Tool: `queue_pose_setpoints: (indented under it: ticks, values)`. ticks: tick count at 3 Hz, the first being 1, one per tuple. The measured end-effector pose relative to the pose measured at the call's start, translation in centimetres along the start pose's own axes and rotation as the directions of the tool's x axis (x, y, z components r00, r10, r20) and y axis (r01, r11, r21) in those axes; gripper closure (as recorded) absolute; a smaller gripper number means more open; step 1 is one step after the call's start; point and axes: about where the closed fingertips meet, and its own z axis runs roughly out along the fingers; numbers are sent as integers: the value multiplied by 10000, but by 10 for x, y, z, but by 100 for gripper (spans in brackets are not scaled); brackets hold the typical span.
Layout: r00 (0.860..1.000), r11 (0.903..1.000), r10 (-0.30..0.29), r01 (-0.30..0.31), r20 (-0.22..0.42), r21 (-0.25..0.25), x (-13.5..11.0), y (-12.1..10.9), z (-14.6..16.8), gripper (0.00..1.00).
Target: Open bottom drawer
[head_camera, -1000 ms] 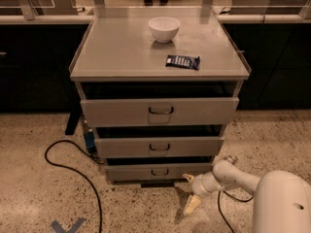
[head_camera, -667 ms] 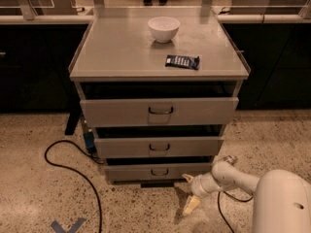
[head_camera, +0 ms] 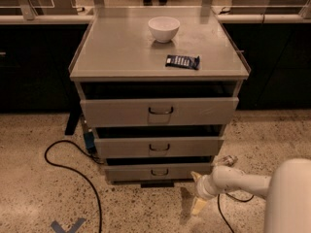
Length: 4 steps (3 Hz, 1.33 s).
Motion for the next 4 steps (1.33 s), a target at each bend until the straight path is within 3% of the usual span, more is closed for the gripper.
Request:
queue_pose_setpoints:
  ticks: [1, 2, 3, 4]
  values:
    - [9975, 9998, -210, 209, -670, -19, 18, 22, 6, 0]
    - [9975, 9991, -363, 376, -604, 207, 19, 13, 17, 0]
    - [9999, 9999, -126, 125, 74, 51, 10, 9, 53, 0]
    - [9994, 9963, 246, -264, 228, 823, 8, -42, 74, 0]
